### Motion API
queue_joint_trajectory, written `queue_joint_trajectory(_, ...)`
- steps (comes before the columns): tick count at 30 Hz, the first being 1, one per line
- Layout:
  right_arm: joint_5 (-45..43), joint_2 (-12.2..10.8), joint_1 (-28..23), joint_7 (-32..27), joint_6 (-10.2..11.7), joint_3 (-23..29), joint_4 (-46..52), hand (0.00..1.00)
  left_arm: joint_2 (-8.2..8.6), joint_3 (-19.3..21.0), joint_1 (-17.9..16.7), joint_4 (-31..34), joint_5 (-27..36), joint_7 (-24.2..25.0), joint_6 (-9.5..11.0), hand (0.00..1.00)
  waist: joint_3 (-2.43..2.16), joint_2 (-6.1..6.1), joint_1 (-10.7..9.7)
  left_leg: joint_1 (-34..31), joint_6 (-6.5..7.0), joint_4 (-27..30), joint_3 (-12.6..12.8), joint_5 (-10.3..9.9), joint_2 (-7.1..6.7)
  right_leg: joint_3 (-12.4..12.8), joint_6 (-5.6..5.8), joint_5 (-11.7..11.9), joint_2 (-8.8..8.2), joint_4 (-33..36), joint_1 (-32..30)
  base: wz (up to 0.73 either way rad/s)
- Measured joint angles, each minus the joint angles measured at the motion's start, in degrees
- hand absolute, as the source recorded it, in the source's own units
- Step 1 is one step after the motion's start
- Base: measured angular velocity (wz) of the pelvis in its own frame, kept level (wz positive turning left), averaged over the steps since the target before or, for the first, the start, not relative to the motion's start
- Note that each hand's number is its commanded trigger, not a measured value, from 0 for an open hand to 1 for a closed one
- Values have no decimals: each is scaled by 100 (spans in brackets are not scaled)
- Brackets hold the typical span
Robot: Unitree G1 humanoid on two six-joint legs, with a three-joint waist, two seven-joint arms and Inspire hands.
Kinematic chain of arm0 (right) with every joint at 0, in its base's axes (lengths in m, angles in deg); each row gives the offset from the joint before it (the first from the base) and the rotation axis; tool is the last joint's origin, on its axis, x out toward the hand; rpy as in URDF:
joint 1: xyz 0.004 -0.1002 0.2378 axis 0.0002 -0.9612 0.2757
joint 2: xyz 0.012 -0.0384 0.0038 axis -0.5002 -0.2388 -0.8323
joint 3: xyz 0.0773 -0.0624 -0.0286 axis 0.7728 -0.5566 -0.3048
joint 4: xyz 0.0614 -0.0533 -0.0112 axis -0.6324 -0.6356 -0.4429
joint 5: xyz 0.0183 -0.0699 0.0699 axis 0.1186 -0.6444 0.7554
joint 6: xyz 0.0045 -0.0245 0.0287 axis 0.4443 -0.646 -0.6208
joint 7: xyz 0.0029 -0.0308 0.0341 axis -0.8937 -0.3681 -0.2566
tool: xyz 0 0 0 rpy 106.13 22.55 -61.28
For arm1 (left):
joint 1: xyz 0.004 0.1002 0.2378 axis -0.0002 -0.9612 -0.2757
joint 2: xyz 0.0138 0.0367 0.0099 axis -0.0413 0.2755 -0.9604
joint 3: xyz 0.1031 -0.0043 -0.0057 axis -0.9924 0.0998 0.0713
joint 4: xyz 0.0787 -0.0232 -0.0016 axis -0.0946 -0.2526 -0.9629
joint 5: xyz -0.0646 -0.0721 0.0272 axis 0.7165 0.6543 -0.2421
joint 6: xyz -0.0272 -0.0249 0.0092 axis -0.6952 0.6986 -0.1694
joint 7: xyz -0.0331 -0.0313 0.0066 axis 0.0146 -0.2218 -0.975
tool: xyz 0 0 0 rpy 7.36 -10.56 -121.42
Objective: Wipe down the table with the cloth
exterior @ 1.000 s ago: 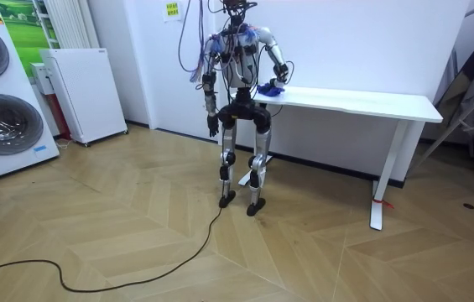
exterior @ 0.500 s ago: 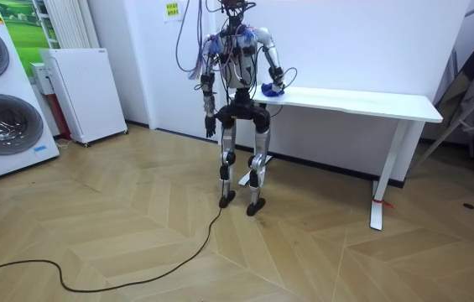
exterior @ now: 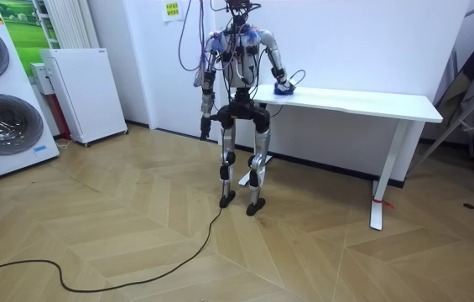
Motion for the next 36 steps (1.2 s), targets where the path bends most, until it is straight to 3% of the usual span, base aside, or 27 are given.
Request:
queue_joint_trajectory(3,357,46,-235,-142,15,519,-344,100,-45,232,-123,6,-23,-56,1,0,-46,-66,-55,45,1,-2,123,1,7,27,0,0,-12,-5,33,-5)
queue_joint_trajectory(5,447,82,-455,-191,17,689,-402,100,-69,237,-172,14,-26,-73,0,0,-46,-89,-145,148,1,-56,140,0,9,34,3,-2,-14,-13,123,0)
queue_joint_trajectory(7,362,94,-695,-225,25,860,-417,100,-65,229,-158,27,-44,-74,-1,0,-58,-106,-337,277,37,-118,156,-23,52,141,44,-27,-10,0,235,7)
queue_joint_trajectory(12,72,73,-899,-301,4,946,-391,100,-49,232,5,67,-42,-72,1,0,-58,-125,-331,303,33,-84,239,-79,86,178,57,-35,31,-4,299,-20)
queue_joint_trajectory(14,-67,61,-851,-368,-131,803,-318,100,-41,174,94,78,-41,-77,3,0,-57,-120,-285,301,18,-41,273,-89,91,158,56,-35,45,-3,297,-16)
queue_joint_trajectory(17,-729,-37,-754,-387,-685,633,62,100,41,63,149,59,-38,-85,-32,0,-50,-99,-171,298,3,21,308,-100,112,175,17,-29,71,28,239,-23)
queue_joint_trajectory(19,-1382,-162,-646,-177,-1086,320,558,100,48,-77,207,55,-36,-80,-128,0,-44,-61,90,186,-39,89,422,-124,196,318,-64,4,142,126,37,-55)
queue_joint_trajectory(21,-1952,-201,-477,69,-1247,-86,934,100,58,-200,209,26,-35,-78,-177,0,-34,-57,228,92,-66,99,419,-110,218,324,-122,40,171,140,-107,-42)
queue_joint_trajectory(22,-2270,-233,-327,257,-1392,-434,1181,100,50,-307,230,32,-37,-74,-234,0,3,-48,299,76,-86,85,440,-93,236,324,-144,55,186,138,-148,-25)
queue_joint_trajectory(25,-2729,-347,82,601,-1505,-1253,1516,100,28,-548,365,34,-18,-62,-289,0,58,-8,409,60,-109,83,436,-81,267,372,-171,61,237,103,-200,-2)
queue_joint_trajectory(27,-2772,-395,295,719,-1513,-1513,1534,100,29,-583,438,81,8,-62,-285,0,65,2,515,60,-133,6,442,-55,270,381,-176,58,241,88,-225,2)
queue_joint_trajectory(30,-2778,-380,389,765,-1512,-1608,1595,100,13,-563,394,182,13,-67,-284,0,61,8,516,22,-133,-30,435,-43,262,335,-175,50,227,74,-236,6)
queue_joint_trajectory(36,-2472,-244,-42,322,-1041,-1465,1536,100,-26,-501,294,241,24,-85,-233,0,22,-13,290,45,-124,-6,336,-38,198,305,-143,32,168,69,-198,15)
